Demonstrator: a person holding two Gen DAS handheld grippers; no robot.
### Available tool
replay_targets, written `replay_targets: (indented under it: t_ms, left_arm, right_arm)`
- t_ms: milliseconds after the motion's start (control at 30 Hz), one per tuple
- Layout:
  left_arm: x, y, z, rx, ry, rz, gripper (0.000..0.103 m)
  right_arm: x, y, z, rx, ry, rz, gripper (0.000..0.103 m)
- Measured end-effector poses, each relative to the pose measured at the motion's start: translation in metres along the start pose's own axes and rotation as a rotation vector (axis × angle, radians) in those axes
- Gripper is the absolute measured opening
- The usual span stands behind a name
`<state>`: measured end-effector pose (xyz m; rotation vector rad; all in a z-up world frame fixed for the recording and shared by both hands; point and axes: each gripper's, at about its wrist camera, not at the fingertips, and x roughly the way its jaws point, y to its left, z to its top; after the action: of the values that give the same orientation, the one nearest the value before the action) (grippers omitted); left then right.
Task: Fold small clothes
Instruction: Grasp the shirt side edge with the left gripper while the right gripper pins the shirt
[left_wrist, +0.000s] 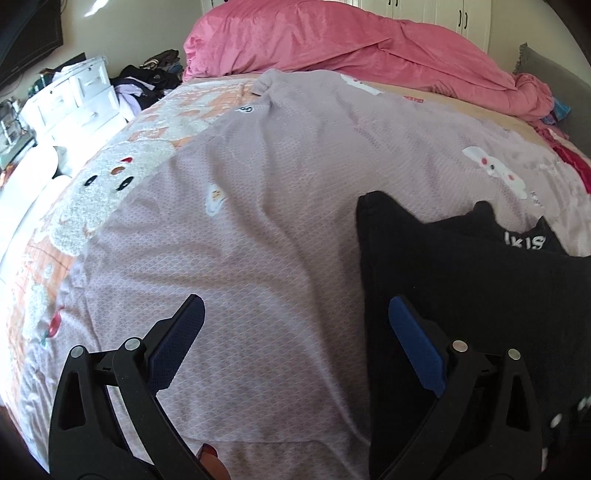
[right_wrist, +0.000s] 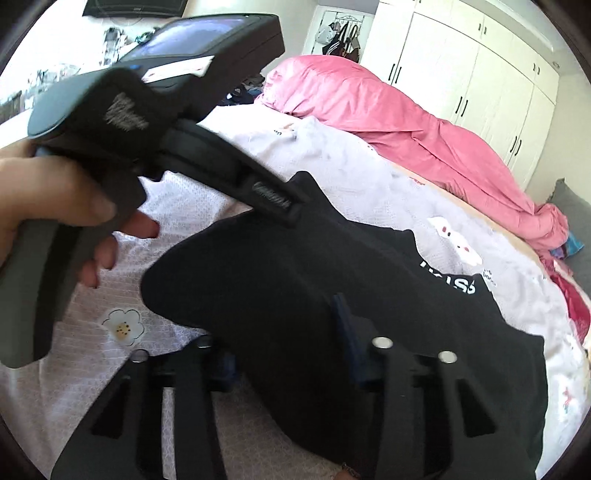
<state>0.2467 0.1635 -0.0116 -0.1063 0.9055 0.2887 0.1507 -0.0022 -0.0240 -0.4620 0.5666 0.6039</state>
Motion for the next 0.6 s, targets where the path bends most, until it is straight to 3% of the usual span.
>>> replay_targets:
  t_ms: [67,300,367,600]
  left_arm:
    - [0.002,-0.006,0.004,-0.007,0.009,-0.035,0.093]
    - [0.020,-0.014,0.017,-0.129,0.113,-0.255,0.093]
    - [0.023,-0.016,0.017,-0.137,0.124,-0.289,0.093]
    - [0.030,-0.025,0.018,-0.130,0.149,-0.388,0.057]
  right_arm:
    - [-0.003,-0.005,0.000,0.026,-0.007,0.018,0.025]
    - [-0.016,-0.028,-0.004,0.171,-0.030,0.092,0.023]
    - [-0.019,-0.028,-0.004,0.190,-0.039,0.098,0.022]
    - [-0.024,-0.027,-0.007,0.231,-0.046,0.106,0.022]
